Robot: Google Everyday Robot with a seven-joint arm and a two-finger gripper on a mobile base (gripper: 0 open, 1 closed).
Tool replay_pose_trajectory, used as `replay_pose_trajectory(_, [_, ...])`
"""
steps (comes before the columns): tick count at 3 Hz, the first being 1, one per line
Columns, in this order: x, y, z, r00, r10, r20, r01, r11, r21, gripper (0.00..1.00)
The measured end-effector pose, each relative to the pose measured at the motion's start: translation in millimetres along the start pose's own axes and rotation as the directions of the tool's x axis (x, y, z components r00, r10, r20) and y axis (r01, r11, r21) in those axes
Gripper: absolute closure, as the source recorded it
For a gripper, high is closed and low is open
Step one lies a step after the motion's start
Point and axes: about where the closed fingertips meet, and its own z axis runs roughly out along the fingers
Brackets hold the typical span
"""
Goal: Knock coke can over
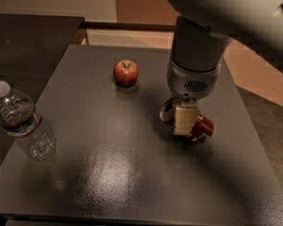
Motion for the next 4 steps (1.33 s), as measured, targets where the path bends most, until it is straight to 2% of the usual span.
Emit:
replay_pose_trajectory(2, [-7, -4, 20, 0.999, -0.012, -0.044, 0.010, 0.9994, -0.032, 0.05])
replay_pose_trajectory(3, [-9, -7, 21, 0.999, -0.011, -0.036, 0.011, 0.9997, -0.020, 0.00])
replay_pose_trajectory(4, [-9, -7, 21, 0.999, -0.011, -0.036, 0.011, 0.9997, -0.020, 0.00])
